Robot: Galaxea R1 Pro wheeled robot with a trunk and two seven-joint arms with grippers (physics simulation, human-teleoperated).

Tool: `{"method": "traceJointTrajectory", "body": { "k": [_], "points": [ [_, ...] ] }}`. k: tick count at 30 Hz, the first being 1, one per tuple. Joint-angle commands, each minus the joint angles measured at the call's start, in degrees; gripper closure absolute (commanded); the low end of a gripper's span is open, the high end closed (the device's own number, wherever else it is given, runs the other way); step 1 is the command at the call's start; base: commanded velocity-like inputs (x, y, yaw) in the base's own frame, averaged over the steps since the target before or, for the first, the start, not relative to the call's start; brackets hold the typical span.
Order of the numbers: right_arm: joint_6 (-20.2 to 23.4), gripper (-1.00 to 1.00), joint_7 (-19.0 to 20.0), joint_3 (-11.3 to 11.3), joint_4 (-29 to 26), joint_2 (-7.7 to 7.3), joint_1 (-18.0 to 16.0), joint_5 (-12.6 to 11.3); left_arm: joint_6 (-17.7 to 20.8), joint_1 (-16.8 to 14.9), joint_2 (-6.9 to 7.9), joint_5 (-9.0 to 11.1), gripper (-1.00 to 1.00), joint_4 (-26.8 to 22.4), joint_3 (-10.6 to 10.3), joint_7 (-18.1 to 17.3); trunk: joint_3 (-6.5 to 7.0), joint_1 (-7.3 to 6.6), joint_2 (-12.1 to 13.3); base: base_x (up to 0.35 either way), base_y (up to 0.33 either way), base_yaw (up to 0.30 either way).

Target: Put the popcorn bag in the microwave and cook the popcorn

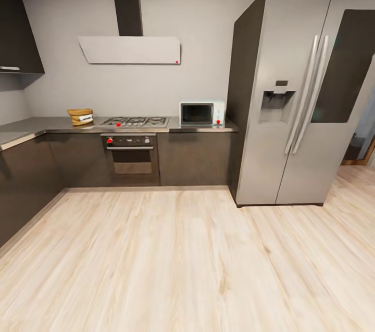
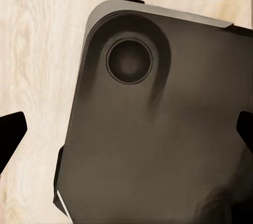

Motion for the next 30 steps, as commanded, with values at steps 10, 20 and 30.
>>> {"method": "traceJointTrajectory", "body": {
  "k": [10, 20, 30],
  "points": [
    [-0.28, -1.00, -0.04, 0.03, 0.09, 0.00, -0.02, 0.06, 1.00, 0.00, 0.00, 0.04, -1.00, -0.02, 0.32, 0.01, -0.04, 0.04, -0.02, 0.326, 0.000, 0.000],
    [-0.28, -1.00, -0.04, 0.03, 0.09, -0.05, -0.02, 0.13, 1.04, 0.00, 0.08, 0.07, -1.00, -0.02, 0.33, 0.01, -0.04, 0.04, -0.02, 0.326, 0.000, 0.000],
    [-0.23, -1.00, -0.04, 0.03, 0.08, -0.04, -0.02, 0.26, 1.04, 0.00, 0.08, 0.04, -1.00, -0.02, 0.38, 0.01, -0.04, 0.04, -0.02, 0.326, 0.000, 0.000]
  ]
}}
